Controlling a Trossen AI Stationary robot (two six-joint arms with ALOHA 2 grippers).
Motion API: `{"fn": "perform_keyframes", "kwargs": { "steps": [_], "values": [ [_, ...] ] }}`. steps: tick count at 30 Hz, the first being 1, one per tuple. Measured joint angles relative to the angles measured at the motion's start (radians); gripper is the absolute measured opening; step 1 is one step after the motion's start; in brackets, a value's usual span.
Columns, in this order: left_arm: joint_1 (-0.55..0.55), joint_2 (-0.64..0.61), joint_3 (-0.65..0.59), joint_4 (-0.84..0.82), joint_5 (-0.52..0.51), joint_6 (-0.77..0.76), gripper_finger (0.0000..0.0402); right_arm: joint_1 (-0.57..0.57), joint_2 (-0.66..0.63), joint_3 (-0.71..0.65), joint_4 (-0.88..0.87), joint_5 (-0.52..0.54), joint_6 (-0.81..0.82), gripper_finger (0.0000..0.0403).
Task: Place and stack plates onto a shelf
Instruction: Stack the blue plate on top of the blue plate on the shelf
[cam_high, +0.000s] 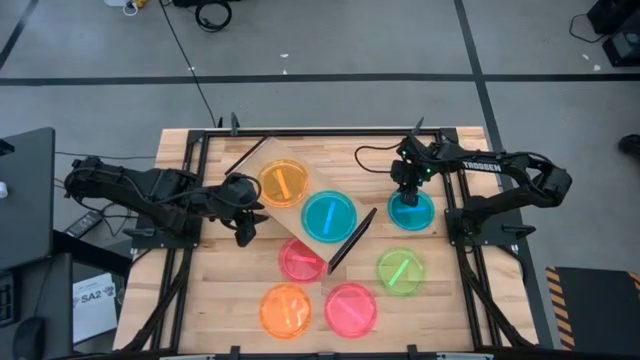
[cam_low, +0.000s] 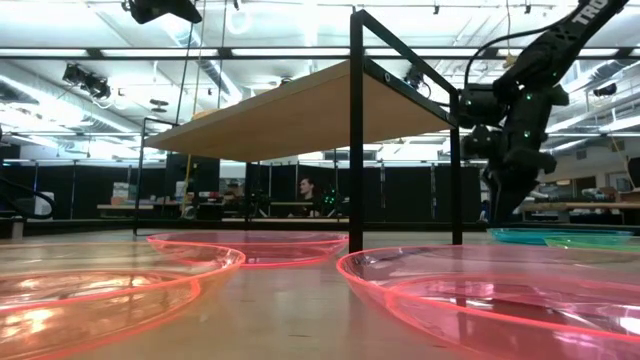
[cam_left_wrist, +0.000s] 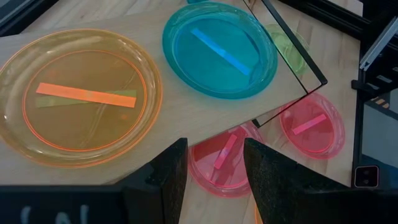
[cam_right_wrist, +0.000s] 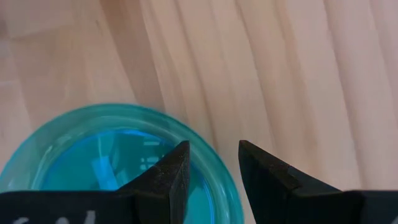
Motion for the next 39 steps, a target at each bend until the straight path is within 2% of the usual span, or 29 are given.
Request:
{"fn": "perform_keyframes", "kwargs": {
  "steps": [7, 20, 29, 33, 39],
  "values": [
    [0.0, 0.0, 0.0, 0.0, 0.0, 0.0, 0.0165, -0.02, 0.004, -0.011, 0.002, -0.053, 0.0, 0.0144],
    [0.0, 0.0, 0.0, 0.0, 0.0, 0.0, 0.0165, -0.041, 0.109, -0.006, 0.005, -0.052, 0.001, 0.0144],
    [0.0, 0.0, 0.0, 0.0, 0.0, -0.001, 0.0165, -0.04, 0.117, -0.007, 0.004, -0.049, 0.003, 0.0141],
    [0.0, 0.0, 0.0, 0.0, 0.0, -0.001, 0.0165, -0.04, 0.117, -0.007, 0.005, -0.044, 0.002, 0.012],
    [0.0, 0.0, 0.0, 0.0, 0.0, -0.001, 0.0165, -0.041, 0.118, -0.008, 0.006, -0.035, 0.002, 0.0067]
  ]
}}
